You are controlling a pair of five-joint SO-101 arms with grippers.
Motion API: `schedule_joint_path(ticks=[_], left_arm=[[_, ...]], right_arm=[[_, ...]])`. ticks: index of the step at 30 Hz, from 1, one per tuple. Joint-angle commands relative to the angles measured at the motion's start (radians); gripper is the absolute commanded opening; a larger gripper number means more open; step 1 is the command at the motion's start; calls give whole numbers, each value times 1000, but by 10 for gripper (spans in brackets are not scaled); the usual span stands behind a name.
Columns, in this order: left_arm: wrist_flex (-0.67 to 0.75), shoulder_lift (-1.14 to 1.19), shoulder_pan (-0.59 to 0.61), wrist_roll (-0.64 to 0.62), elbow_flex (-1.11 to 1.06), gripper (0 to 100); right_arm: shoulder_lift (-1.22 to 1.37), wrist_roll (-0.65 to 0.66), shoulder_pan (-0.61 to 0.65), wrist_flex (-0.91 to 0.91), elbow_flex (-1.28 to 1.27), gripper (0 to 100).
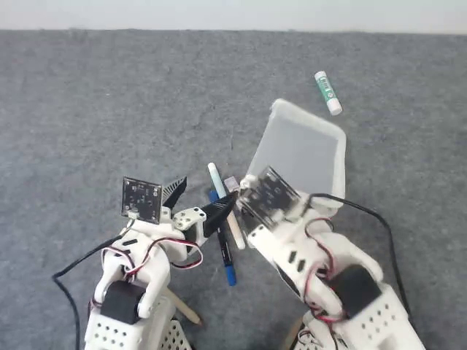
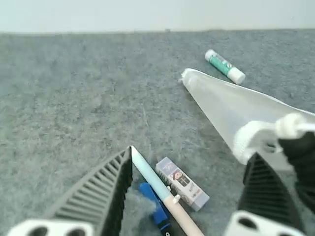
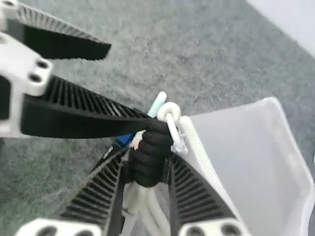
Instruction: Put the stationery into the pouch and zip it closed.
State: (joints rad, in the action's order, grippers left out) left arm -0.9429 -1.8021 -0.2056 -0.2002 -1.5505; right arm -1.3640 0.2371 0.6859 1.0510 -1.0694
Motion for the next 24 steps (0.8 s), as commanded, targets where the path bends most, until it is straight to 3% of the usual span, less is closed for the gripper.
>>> schedule_joint_path(ticks=[1,19,24], left_arm=[[28,-15,-25,11,13,341],[37,-15,-74,5,15,340],[104,-15,-72,11,-22,284]], right_arm=[[-99,-3,7,8,-6,7],[-136,5,82,31,-25,7],[-137,5,84,44,-23,7]])
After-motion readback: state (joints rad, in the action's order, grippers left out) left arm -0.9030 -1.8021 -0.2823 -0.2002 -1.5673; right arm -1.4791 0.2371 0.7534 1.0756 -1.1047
